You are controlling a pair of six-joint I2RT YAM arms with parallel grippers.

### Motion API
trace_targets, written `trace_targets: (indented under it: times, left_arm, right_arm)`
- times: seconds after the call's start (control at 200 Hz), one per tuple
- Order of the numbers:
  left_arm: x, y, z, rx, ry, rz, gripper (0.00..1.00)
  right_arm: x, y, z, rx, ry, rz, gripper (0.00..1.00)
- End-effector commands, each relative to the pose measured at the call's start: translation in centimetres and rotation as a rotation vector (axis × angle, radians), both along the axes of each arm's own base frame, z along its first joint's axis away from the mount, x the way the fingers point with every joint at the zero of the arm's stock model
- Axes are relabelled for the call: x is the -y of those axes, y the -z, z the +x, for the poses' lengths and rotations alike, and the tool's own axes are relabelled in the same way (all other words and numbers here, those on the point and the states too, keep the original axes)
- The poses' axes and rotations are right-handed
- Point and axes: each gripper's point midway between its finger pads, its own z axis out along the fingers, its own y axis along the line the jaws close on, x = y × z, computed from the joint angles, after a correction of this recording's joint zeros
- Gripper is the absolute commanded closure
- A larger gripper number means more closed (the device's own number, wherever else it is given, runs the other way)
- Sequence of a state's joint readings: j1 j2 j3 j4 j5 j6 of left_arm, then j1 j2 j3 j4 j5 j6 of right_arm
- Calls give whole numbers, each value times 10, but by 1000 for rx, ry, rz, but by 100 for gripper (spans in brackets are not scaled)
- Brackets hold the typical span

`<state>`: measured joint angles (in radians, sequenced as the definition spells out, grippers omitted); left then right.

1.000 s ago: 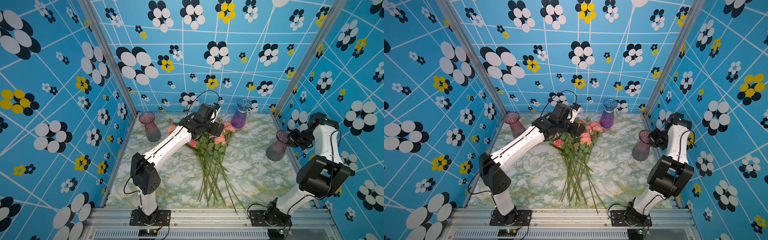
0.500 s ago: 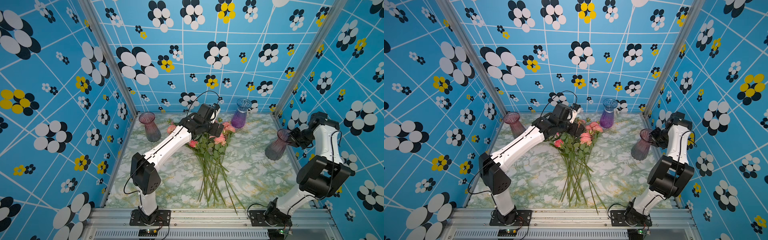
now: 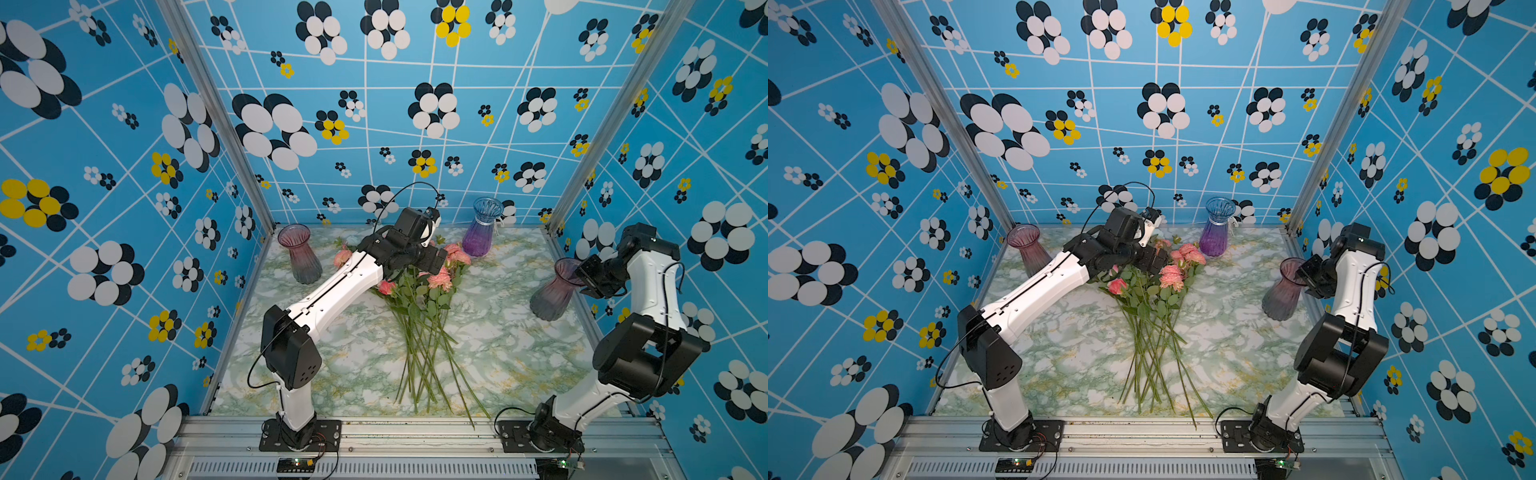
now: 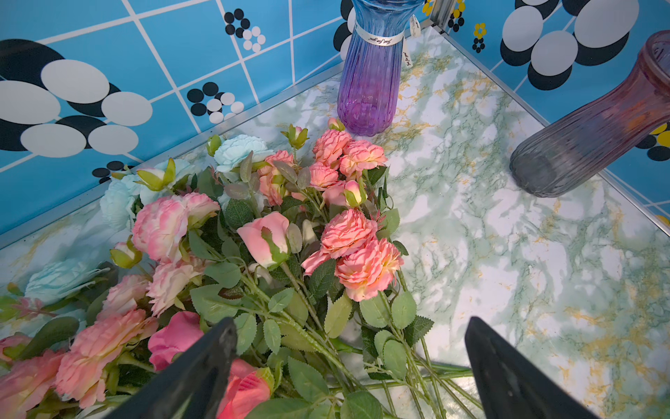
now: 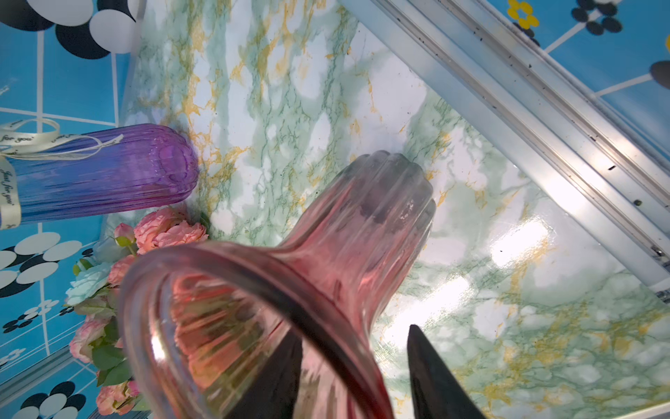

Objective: Place the pink flowers into the vase
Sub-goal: Place the vase at the center of the board.

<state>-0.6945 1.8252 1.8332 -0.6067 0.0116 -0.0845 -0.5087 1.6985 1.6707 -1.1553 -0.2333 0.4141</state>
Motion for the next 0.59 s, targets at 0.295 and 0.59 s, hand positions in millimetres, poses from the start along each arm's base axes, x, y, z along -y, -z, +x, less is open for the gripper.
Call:
trace_targets:
  times: [0.295, 0.59]
  left_arm:
    - [2, -9, -1, 29, 10, 8, 0]
    - [-8, -25, 3, 80, -10, 11, 0]
  right_arm:
    - [1, -54, -19, 93, 28, -105, 9]
    - [-9, -89, -28, 177, 27, -123, 1]
